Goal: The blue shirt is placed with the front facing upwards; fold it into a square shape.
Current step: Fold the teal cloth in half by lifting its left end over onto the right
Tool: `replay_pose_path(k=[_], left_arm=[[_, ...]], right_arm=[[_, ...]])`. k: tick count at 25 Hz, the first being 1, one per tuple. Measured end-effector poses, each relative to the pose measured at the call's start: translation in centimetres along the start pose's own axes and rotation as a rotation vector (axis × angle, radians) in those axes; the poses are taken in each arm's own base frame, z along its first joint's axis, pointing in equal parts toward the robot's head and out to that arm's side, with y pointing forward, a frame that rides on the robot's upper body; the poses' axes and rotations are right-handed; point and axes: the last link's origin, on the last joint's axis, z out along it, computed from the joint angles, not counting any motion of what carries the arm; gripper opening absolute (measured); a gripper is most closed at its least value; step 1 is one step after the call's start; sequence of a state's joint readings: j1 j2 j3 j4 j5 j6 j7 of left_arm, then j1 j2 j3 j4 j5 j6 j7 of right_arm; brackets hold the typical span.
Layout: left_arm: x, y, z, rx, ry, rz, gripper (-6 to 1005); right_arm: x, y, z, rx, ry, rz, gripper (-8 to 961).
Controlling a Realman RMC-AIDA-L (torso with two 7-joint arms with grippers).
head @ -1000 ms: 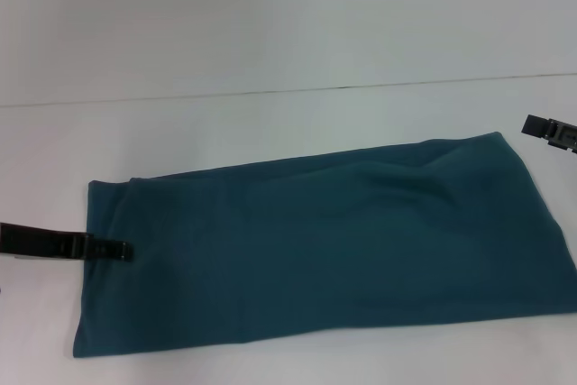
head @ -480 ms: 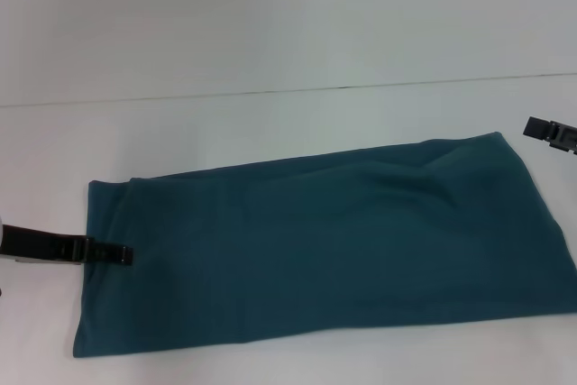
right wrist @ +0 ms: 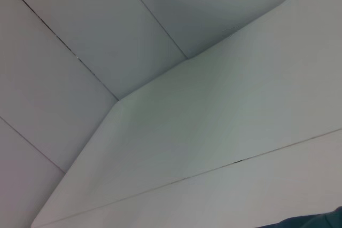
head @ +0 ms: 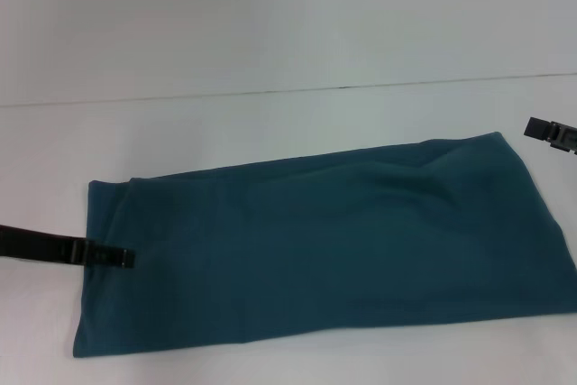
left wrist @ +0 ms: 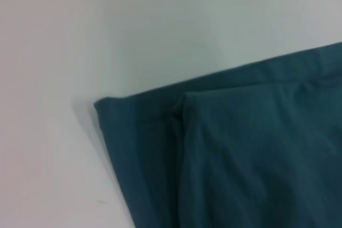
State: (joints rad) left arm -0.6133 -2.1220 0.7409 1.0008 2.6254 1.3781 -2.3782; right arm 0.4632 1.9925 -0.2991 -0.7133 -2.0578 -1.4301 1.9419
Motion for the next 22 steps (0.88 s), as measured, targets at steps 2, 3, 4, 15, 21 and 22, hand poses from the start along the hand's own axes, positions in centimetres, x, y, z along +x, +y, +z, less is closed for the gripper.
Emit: replay_pose_path(k=[2, 3, 4, 15, 21, 22], left_arm=[[0.0, -0.1, -0.1, 0.003, 0.000, -0.001, 890], [0.0, -0.2, -0.1, 0.005, -0.001, -0.002, 890], [0.1, -0.2, -0.1, 0.006, -0.002, -0.002, 890], [0.1, -0.2, 0.5, 0.017, 0.000, -0.037, 890], [0.1, -0.1, 1.2, 0.030, -0.017, -0.044, 891], [0.1, -0.1, 1.3, 0.031, -0.017, -0.043, 891]], right_arm=[[0.0, 0.0, 0.0, 0.000, 0.000, -0.001, 925], [-0.1, 0.0, 0.0, 0.000, 0.000, -0.002, 925], [-0.1, 0.0, 0.0, 0.000, 0.000, -0.003, 925], [-0.1, 0.0, 0.0, 0.000, 0.000, -0.002, 924], [-0.1, 0.0, 0.0, 0.000, 0.000, -0.002, 924], [-0.1, 0.0, 0.0, 0.001, 0.000, -0.002, 924]])
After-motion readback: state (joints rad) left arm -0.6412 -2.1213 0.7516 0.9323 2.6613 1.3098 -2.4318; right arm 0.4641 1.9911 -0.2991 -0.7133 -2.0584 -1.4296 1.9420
